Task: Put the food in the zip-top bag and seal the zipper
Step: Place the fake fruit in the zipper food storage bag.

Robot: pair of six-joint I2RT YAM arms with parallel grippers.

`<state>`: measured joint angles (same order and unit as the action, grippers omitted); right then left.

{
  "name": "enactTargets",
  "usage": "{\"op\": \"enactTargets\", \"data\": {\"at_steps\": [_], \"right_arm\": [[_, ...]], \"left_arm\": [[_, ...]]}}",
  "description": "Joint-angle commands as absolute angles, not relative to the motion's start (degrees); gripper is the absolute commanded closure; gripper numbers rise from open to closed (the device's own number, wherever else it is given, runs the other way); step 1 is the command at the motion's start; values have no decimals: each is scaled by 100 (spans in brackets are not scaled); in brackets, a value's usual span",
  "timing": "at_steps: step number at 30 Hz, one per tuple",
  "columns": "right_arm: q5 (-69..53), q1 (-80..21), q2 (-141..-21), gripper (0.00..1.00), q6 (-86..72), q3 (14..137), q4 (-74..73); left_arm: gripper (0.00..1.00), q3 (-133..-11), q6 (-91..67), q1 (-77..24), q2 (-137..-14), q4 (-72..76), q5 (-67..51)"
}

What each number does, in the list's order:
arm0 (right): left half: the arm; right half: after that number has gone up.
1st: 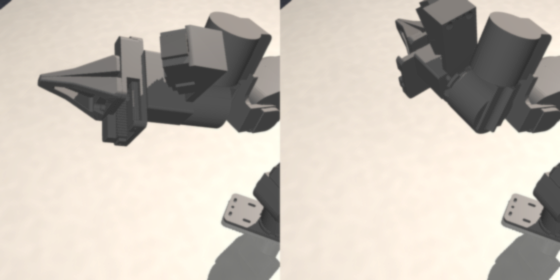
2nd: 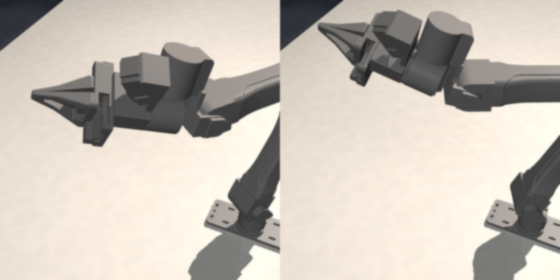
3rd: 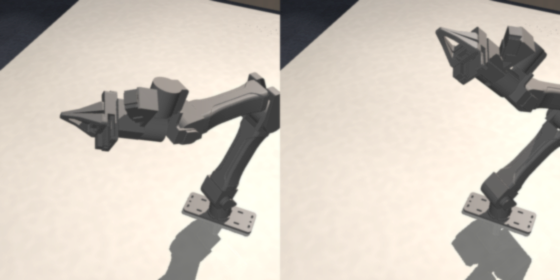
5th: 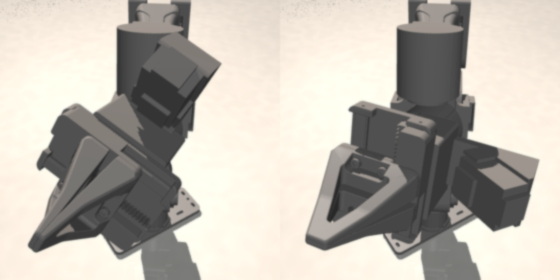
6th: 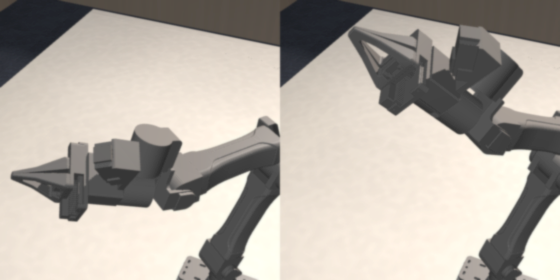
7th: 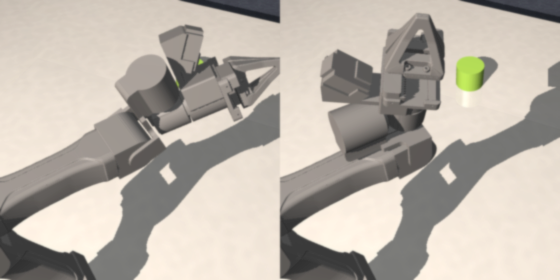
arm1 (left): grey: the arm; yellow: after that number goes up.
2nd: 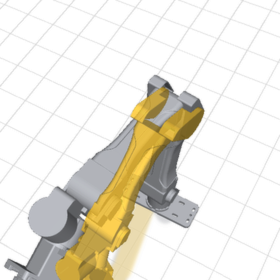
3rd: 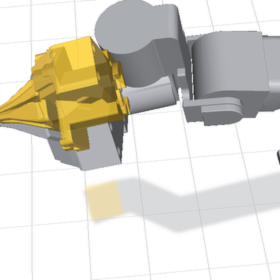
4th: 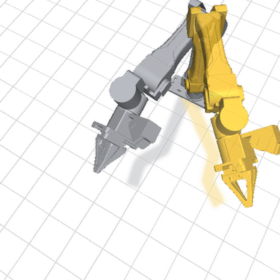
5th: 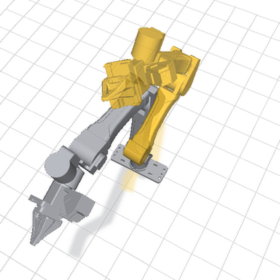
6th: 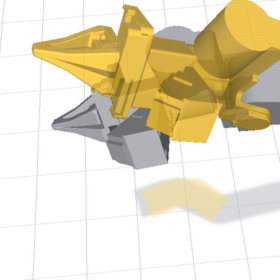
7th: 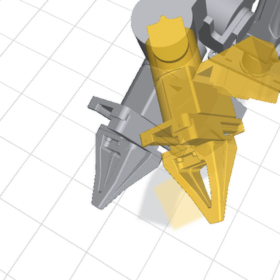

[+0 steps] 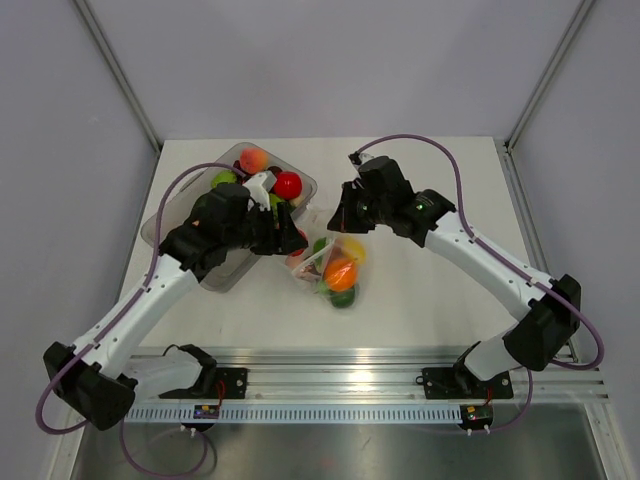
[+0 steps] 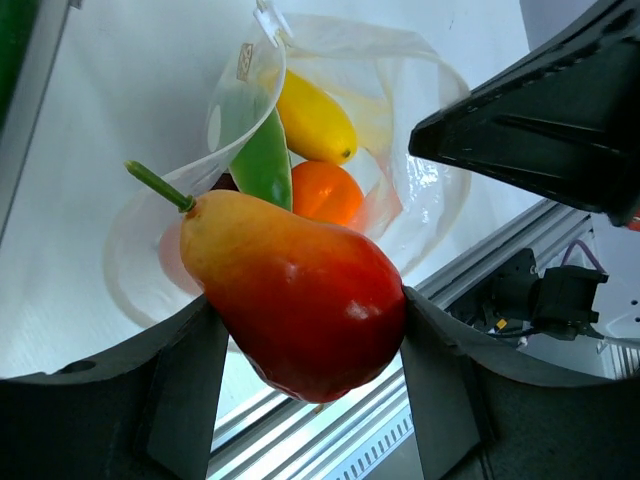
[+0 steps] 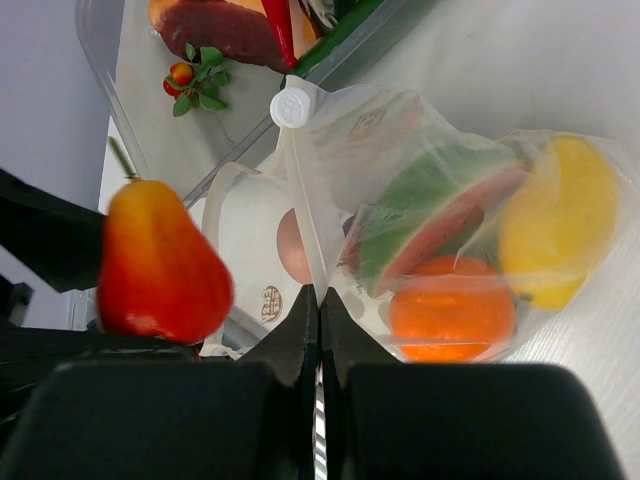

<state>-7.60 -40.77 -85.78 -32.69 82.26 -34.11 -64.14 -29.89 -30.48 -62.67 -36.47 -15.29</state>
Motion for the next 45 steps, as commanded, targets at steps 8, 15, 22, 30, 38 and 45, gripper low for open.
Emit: {"op": "enactTargets", "data": {"at_steps": [8, 15, 22, 30, 38, 45], "right_arm": [[-694, -4140, -8104, 100, -3226, 8051, -3234], [-633, -4140, -8033, 100, -3191, 8051, -3296], [-589, -4140, -7937, 100, -3199, 8059, -3349], [-528, -4140, -7787, 100, -3164, 8068, -3454], [-492, -4140, -7655, 100, -3138, 8042, -3507], [-483, -4140, -7682, 100, -3155, 8007, -3463]], "left_arm": [[43, -6794, -2962, -3366, -7040, -3305, -1529], [1, -7268, -2620, -3638, -7023, -3918, -1468], [35, -7708, -2320, -3630, -6303, -4412, -819], [1, -7401, -2338, -3542, -6715, -4755, -27], [14, -6874, -2391, -3542, -6934, -4474, 422], [40, -6697, -2443, -3551, -7022, -4070, -350]]}}
